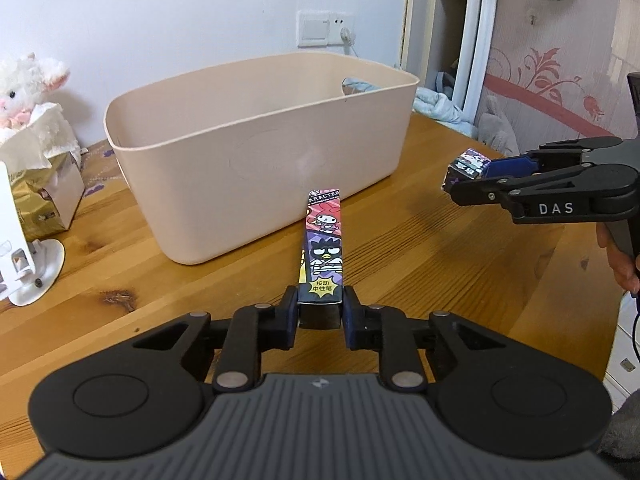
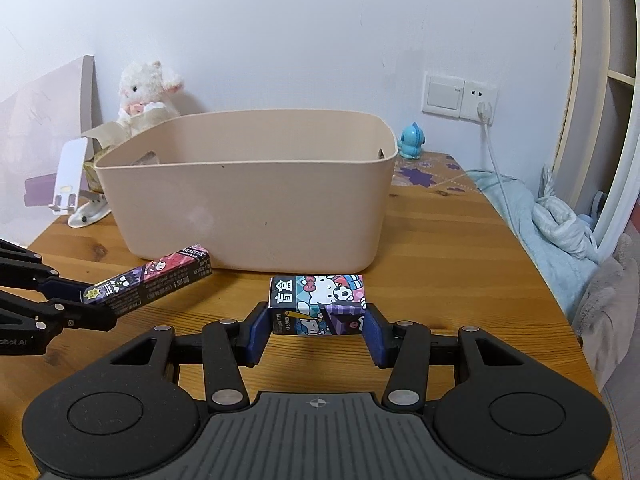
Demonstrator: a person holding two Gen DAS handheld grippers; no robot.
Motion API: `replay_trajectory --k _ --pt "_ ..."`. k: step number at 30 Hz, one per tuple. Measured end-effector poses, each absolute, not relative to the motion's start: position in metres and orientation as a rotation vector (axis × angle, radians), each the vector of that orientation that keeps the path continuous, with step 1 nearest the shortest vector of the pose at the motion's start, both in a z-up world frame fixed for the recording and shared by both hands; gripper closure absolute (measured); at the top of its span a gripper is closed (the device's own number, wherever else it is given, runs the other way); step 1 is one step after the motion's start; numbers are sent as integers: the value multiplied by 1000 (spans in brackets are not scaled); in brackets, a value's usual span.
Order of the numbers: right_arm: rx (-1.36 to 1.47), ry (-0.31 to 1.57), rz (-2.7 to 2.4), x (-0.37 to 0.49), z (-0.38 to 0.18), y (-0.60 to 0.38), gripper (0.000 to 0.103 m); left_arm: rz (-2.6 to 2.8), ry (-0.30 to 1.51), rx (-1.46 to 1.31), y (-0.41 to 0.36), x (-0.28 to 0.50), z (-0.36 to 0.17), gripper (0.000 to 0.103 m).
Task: Organize objects
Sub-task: 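Lift both boxes and carry them over the basket with both tools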
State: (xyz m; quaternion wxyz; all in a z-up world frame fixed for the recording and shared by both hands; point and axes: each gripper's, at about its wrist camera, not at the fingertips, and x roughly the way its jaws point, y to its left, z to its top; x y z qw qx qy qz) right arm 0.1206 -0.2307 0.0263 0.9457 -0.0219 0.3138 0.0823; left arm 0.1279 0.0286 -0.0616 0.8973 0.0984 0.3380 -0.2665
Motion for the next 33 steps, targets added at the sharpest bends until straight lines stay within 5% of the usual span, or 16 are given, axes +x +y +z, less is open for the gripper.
replay_trajectory --k 17,33 --pt "-34 492 200 115 90 -217 56 -517 490 195 36 102 15 79" --pt "-39 404 169 181 124 -207 56 -375 473 147 28 184 33 79"
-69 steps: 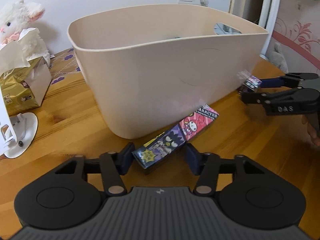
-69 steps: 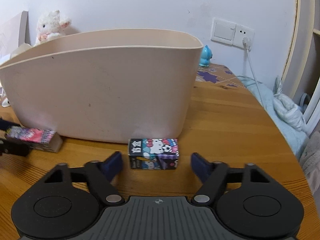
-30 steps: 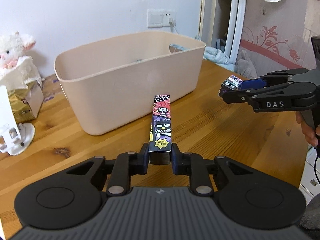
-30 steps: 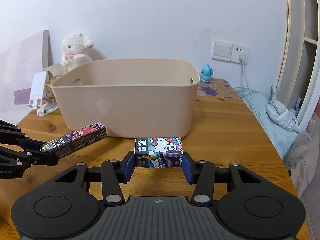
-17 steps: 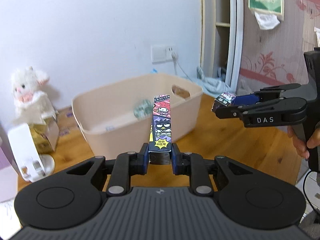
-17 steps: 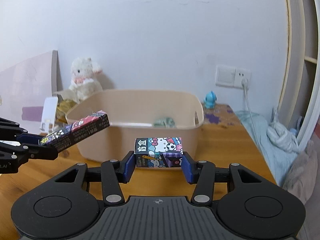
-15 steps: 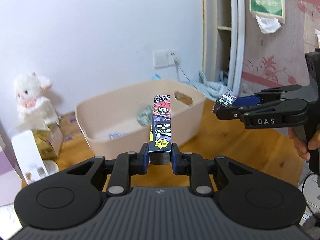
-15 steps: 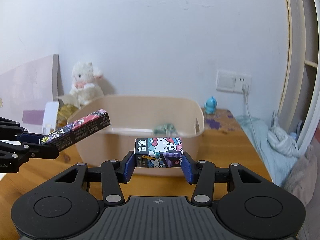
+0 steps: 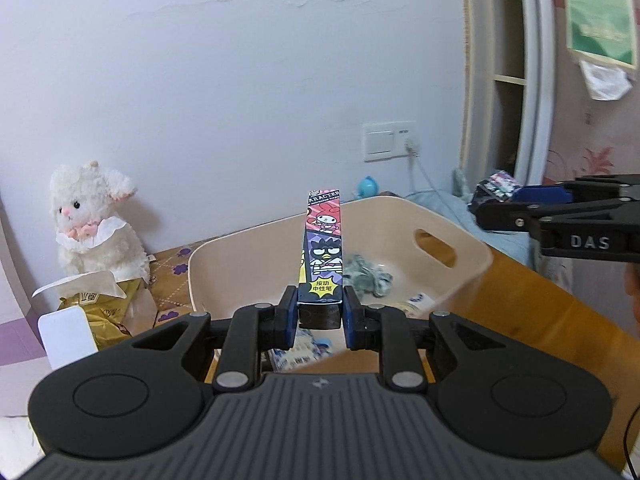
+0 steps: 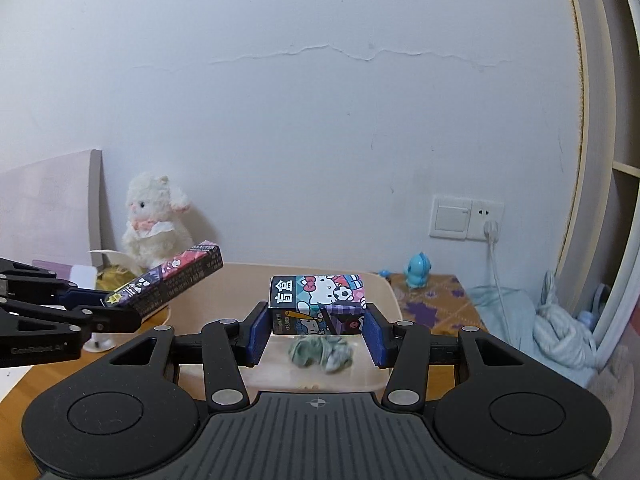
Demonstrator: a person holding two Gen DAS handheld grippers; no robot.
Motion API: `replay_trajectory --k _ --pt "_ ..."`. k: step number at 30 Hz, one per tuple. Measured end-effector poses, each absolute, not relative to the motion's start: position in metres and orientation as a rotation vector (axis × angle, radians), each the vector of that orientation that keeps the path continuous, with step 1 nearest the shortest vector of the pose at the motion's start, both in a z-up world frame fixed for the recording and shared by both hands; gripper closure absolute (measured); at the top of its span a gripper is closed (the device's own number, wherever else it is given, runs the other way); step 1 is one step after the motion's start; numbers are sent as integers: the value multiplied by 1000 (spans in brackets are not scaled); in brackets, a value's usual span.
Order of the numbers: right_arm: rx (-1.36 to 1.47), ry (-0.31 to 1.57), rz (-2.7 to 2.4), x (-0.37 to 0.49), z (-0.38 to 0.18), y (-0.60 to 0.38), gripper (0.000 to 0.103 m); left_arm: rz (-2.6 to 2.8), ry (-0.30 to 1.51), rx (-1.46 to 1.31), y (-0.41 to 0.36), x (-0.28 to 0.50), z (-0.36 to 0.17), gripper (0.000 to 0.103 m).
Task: Organize objects
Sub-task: 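Lift both boxes and carry them over the basket with both tools, then lower both boxes into the basket and open both tools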
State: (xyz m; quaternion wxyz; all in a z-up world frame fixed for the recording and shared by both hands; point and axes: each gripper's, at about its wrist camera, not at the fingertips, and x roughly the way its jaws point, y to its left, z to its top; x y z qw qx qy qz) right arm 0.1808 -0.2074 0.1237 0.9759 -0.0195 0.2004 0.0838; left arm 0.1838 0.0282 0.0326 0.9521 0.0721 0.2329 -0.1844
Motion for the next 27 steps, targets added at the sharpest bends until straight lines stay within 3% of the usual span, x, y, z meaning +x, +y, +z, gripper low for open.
replay_trajectory --k 24,26,27 --pt "-134 695 173 281 58 -187 56 -207 794 165 7 273 -14 78" --pt "-133 710 170 282 55 -187 53 -203 809 154 7 274 -14 78" --pt "-130 714 170 281 54 -188 46 -202 810 154 7 274 -15 77"
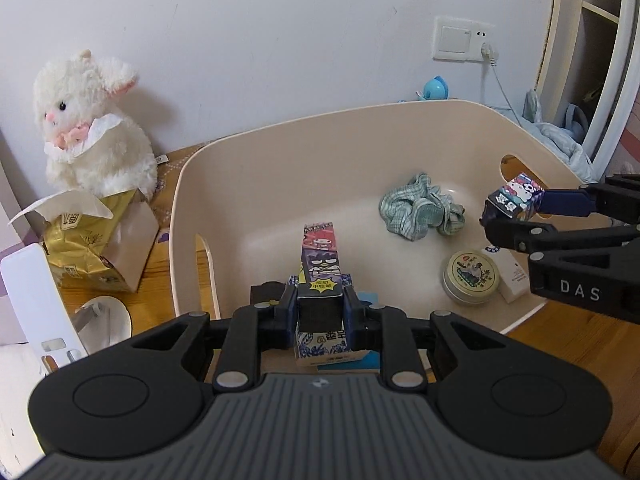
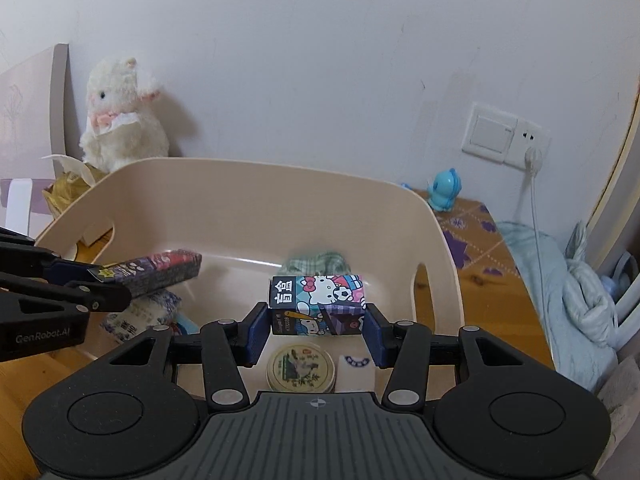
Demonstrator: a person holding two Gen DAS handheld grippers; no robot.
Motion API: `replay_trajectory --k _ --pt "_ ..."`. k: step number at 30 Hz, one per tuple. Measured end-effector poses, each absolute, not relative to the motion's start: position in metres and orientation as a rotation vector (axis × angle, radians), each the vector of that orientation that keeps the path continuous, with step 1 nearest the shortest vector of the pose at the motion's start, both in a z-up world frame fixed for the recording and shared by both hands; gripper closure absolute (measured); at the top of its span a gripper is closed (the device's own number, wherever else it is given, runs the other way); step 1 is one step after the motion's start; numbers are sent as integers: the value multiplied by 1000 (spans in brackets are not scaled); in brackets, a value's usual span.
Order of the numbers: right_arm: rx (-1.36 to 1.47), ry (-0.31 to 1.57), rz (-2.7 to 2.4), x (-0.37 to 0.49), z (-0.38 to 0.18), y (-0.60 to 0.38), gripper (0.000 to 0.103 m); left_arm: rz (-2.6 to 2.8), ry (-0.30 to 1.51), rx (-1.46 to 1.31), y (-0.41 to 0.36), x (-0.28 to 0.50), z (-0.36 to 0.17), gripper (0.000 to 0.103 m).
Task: Organize objects
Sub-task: 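Lower both boxes into the basket and open both tools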
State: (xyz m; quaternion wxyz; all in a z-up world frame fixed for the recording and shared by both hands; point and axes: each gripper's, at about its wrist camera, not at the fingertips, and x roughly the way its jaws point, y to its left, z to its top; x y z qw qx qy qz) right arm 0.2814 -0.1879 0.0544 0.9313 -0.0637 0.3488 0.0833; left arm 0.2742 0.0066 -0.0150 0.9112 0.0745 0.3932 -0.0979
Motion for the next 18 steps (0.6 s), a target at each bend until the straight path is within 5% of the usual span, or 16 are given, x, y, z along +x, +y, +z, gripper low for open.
replay_trajectory --k 4,6,8,18 --pt "-114 711 169 278 55 -189 38 -207 817 137 7 274 -13 65" --pt "-106 700 166 274 57 -190 28 -187 806 138 6 272 -9 23" --pt "-96 688 160 270 61 -191 22 -181 781 119 6 268 -4 6" --pt "-63 643 156 248 84 -202 3 -149 768 116 6 255 12 6"
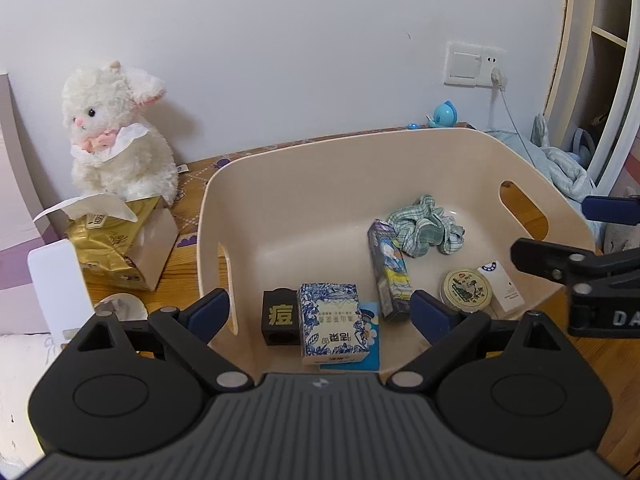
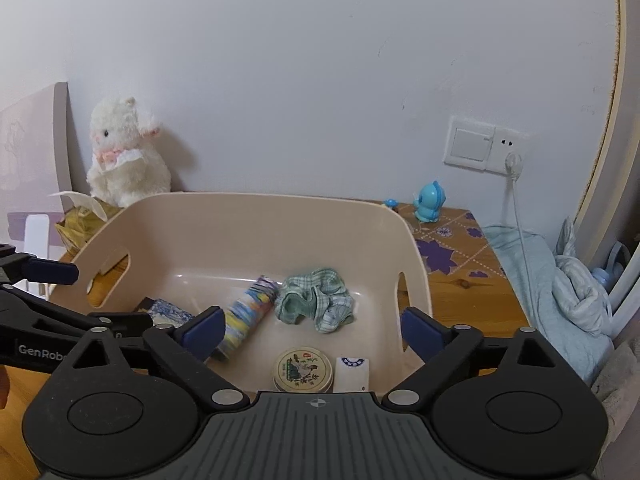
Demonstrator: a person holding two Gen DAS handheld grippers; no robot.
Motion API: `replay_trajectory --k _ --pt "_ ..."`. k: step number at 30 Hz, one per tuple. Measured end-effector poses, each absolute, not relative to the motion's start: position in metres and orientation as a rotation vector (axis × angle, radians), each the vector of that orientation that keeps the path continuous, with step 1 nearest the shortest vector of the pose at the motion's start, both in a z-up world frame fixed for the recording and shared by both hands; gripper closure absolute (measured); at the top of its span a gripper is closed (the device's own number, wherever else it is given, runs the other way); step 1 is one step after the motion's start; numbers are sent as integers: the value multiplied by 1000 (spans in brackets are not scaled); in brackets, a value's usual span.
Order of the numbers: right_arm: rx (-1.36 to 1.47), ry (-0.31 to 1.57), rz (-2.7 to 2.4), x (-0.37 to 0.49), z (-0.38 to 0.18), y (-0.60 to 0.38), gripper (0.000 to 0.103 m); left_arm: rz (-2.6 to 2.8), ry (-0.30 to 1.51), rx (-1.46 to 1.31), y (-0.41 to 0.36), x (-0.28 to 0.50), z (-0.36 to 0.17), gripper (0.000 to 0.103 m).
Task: Organize objects
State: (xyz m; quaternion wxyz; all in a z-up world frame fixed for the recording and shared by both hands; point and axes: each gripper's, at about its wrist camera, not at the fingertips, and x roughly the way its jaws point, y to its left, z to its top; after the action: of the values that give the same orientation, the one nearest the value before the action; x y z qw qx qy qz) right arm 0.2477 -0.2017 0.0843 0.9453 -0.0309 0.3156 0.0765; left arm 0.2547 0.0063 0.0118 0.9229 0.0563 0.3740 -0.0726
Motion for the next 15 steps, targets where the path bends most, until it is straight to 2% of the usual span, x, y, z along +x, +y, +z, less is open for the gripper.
replay_trajectory --k 15 --pt "-44 636 170 194 105 -211 0 -101 722 96 12 205 35 6"
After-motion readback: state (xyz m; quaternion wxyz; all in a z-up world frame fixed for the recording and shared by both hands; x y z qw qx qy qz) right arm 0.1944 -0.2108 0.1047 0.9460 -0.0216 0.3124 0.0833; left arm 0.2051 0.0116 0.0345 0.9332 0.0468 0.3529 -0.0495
